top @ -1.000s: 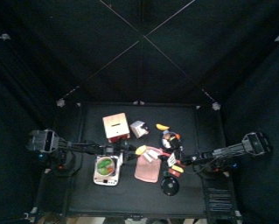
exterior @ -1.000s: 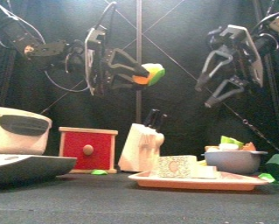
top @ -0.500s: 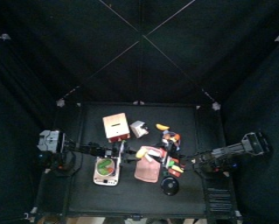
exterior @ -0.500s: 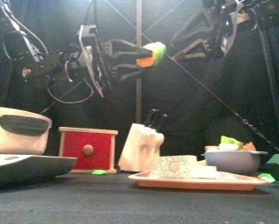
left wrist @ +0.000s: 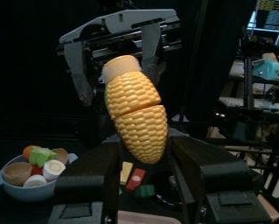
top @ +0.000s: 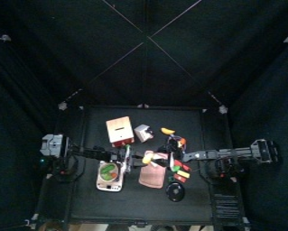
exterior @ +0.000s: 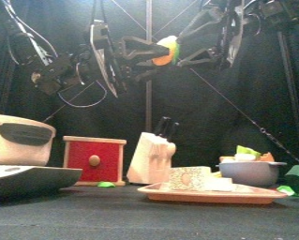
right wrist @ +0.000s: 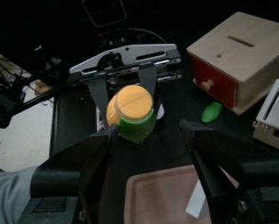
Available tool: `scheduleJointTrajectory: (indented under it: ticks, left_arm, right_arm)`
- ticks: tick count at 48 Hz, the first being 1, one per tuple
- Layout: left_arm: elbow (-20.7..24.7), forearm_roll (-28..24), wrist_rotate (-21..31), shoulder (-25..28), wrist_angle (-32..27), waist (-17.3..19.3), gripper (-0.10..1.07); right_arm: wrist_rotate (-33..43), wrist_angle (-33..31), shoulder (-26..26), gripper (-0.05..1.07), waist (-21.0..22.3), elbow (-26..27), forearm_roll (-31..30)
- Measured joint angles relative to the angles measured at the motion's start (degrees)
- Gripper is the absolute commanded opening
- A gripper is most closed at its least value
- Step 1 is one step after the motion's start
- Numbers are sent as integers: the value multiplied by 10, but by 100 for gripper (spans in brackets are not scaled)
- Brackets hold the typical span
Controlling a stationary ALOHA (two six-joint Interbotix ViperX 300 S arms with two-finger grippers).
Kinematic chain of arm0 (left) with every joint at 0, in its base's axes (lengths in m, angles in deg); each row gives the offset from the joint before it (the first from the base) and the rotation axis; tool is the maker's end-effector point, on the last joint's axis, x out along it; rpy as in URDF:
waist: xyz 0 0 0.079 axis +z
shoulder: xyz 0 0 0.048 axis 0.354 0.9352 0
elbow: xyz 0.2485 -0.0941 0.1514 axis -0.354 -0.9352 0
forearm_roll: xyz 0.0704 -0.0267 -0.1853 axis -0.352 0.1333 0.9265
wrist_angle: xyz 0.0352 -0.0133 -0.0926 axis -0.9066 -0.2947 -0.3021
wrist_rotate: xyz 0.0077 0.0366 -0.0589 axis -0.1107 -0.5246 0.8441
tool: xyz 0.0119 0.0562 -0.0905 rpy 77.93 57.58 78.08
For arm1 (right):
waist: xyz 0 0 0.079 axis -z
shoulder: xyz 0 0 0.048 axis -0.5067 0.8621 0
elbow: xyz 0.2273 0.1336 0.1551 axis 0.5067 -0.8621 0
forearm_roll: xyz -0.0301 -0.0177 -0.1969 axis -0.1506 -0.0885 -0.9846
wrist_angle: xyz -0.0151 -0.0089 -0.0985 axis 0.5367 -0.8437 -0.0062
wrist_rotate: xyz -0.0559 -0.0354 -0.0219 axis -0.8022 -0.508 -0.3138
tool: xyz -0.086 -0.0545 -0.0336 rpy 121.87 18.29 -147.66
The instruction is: Peel corn husk
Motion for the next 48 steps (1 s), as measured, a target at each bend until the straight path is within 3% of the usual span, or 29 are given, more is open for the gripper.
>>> scheduleJointTrajectory:
  ticks: [9, 14, 20, 27, 48]
  left_arm:
    - [3, 0, 0, 1, 0, 2, 61]
    - [2, 1, 1, 1, 0, 3, 61]
    - [2, -1, 1, 1, 0, 3, 61]
    - [3, 0, 1, 1, 0, 3, 61]
    - [-16, 2, 0, -3, 0, 7, 61]
  right_arm:
    - [0, 4, 15, 87, 2, 10, -12]
    - [-1, 4, 17, 72, 4, 10, -13]
    - [0, -1, 17, 44, 6, 10, -12]
    - [-1, -1, 18, 27, 11, 10, -4]
    - [2, -40, -6, 24, 18, -10, 21]
